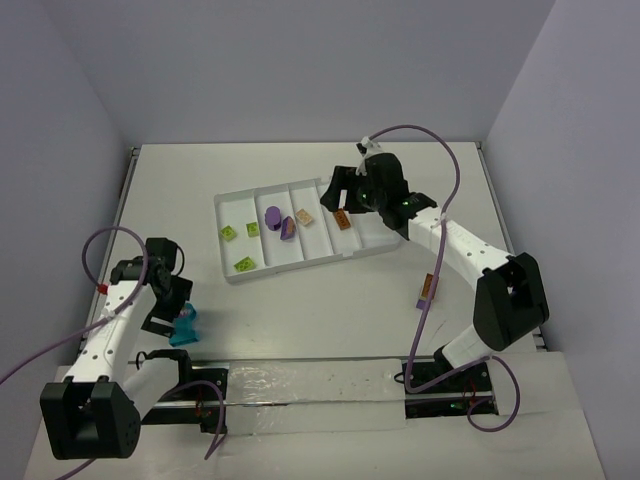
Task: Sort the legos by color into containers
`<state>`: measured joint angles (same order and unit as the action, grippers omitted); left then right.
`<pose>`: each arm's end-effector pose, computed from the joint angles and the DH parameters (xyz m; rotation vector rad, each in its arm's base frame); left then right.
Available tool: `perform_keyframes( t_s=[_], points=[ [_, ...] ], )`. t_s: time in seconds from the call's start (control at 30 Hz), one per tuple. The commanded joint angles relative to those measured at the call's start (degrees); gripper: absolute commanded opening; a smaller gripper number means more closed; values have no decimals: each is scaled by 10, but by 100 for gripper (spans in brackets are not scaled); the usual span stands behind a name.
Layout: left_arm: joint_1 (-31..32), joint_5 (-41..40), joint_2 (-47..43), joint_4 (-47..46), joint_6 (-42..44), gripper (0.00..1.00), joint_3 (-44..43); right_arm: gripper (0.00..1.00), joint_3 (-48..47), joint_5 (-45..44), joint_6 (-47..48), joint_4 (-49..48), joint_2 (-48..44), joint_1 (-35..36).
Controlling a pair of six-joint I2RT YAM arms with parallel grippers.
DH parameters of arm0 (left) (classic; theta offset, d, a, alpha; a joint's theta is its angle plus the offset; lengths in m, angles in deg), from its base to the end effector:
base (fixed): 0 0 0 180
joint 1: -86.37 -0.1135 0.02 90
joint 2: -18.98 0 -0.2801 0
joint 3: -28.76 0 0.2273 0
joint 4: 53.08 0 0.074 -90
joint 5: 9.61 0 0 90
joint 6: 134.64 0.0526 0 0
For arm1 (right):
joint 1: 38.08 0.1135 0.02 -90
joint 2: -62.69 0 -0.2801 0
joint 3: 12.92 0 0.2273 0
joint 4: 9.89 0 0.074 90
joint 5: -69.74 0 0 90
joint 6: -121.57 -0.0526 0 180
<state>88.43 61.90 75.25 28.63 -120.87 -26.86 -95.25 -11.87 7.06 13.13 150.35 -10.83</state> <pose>0.1088 0.0128 0.2211 -1.7285 2.2358 0.2376 0.3039 0.1652 0.3124 -0.1444 2.1317 0.6968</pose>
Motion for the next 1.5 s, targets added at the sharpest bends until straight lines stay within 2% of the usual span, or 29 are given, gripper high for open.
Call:
perform_keyframes(
  t_s=[0.0,0.17,0.37,0.6,0.83,0.9,1.17,1.37,1.47],
  points=[
    [-5,-24,10,-10,-36,93,-2,83,6,13,-1,-30,-28,4],
    [-5,5,65,-74,7,99,2,83,5,17,-4,-33,-27,4],
    [-5,71,100,-154,65,99,15,83,5,13,-3,-30,-30,5],
    [-5,112,134,-210,103,97,0,83,0,13,-7,-27,-25,7],
    [-5,165,135,-270,144,97,-8,83,-5,5,-6,-20,-27,13],
    [-5,166,130,-261,152,97,-19,83,-7,4,-6,-17,-27,16],
    [-5,18,17,-141,149,98,-44,83,-9,2,-9,-19,-26,22],
    [-5,-1,49,-85,88,99,-47,83,-17,6,-8,-17,-23,28],
    [-5,6,82,-98,81,99,-32,83,-15,2,-6,-16,-26,30]
  ],
)
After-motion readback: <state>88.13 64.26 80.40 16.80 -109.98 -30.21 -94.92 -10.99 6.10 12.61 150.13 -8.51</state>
